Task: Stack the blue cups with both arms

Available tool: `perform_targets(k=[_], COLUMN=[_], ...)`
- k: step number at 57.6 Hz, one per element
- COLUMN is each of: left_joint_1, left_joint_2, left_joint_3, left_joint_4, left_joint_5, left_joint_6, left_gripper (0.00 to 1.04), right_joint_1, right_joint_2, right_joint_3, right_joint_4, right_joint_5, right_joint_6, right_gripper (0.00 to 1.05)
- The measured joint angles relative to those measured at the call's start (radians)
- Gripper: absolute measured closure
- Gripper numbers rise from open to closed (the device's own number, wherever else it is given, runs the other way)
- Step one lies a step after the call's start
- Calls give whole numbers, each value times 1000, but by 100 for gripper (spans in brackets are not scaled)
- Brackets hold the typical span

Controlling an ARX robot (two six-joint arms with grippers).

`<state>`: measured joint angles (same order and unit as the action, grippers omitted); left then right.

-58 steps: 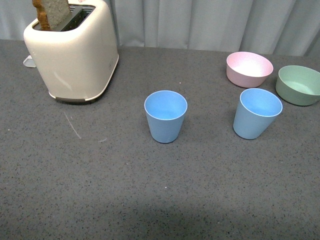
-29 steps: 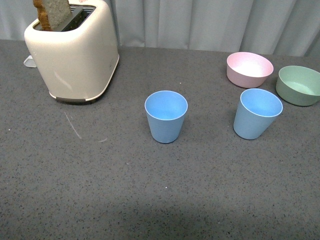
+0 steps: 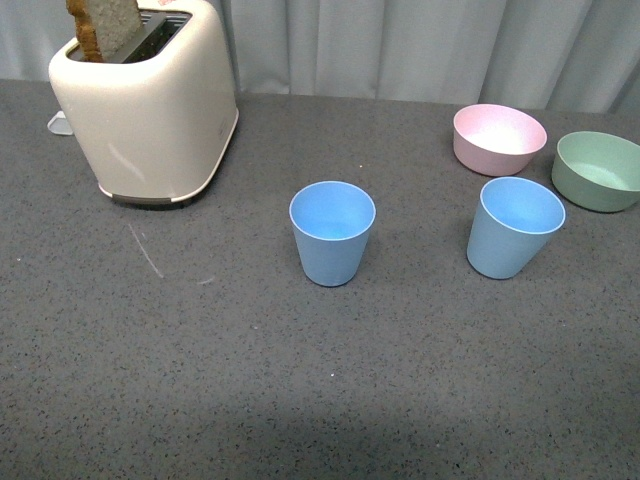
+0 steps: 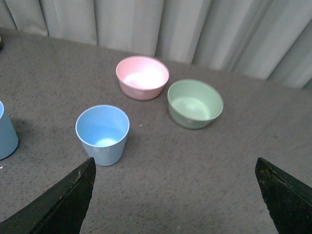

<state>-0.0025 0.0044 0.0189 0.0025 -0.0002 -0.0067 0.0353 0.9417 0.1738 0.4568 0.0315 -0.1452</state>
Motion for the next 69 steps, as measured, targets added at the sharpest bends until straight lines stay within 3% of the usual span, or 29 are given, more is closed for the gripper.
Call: perform_targets(k=[7,18,19,36,56,69], left_joint_1=[0,0,0,0,0,0], left_joint_2=[0,0,0,-2,-2,-2], left_joint_3=[0,0,0,0,0,0], left_joint_4=[0,0,0,0,0,0], left_joint_5=[0,0,0,0,0,0], left_joint_6=[0,0,0,0,0,0], left_gripper=[7,7,7,7,7,7], right_joint_1=[-19,-19,13,56,82,90], right_joint_2=[373,640,854,1020,1089,1097], right_joint_3=[187,401,661,844,903,915], right_joint_4=[-42,-145,-342,-531,-575,-595], right_joint_5=[-25,-40,-52,-47,-44,-23], right_joint_6=[125,264,393,466,511,515], right_gripper=[10,10,10,10,58,95])
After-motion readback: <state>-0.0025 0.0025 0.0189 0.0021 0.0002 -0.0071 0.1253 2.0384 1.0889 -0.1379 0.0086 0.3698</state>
